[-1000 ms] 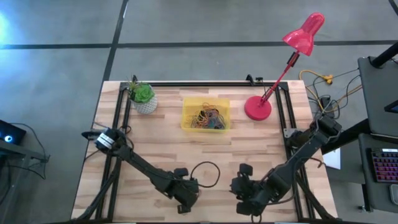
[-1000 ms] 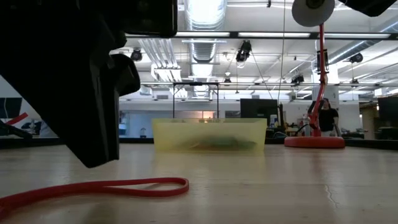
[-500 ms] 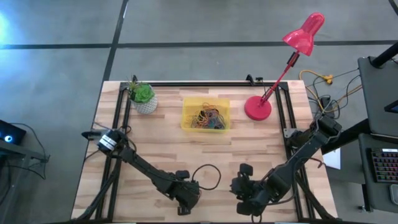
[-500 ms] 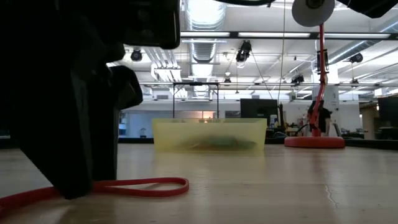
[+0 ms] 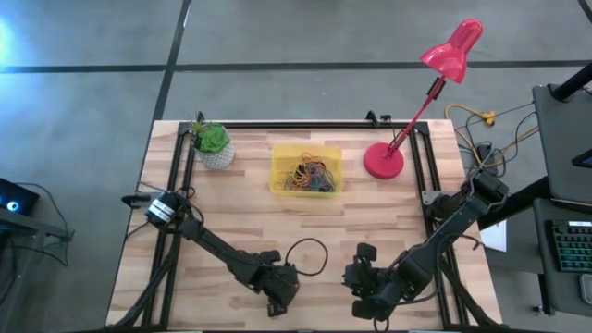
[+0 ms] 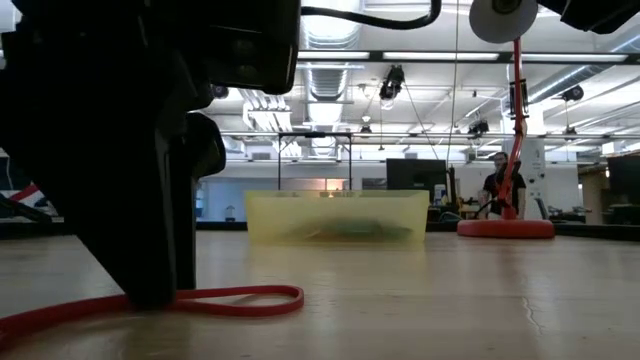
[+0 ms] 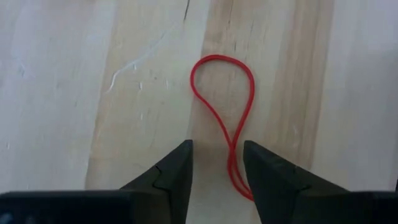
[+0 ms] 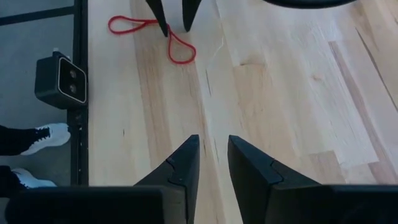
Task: Pick and place rubber bands into bin
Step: Put the red rubber band into the yellow bin
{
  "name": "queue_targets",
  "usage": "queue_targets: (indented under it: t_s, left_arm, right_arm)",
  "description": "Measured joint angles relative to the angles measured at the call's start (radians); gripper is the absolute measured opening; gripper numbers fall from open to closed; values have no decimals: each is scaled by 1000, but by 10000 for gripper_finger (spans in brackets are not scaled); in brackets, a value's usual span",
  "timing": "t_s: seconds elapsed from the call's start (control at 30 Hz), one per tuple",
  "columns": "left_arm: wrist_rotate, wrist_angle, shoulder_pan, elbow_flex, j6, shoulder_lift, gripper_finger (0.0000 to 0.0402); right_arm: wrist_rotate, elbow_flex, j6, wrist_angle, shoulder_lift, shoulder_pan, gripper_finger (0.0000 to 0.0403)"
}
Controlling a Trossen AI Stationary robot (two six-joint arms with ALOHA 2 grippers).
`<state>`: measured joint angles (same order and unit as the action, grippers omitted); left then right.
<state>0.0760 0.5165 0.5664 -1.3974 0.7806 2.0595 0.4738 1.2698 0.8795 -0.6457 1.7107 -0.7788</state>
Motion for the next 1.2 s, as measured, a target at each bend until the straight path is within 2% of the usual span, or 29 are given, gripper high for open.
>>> queue_targets:
  t_s: [0.27, 0.47, 0.97, 1.13, 1.2]
  left_arm:
    - [-11, 3, -1, 3, 16, 11, 88]
    - [-11, -48, 12, 4, -77, 17, 59]
    - [-16, -49, 20, 17, -112, 17, 49]
    - [-26, -44, 21, 17, -109, 17, 9]
    - [-22, -44, 22, 17, -109, 17, 5]
  right_arm:
    - [0, -11, 19, 2, 0, 0, 65]
    - [0, -15, 31, 10, 0, 0, 64]
    - [0, -16, 31, 28, 0, 0, 64]
    - [0, -16, 30, 29, 0, 0, 61]
    - [0, -16, 30, 31, 0, 0, 61]
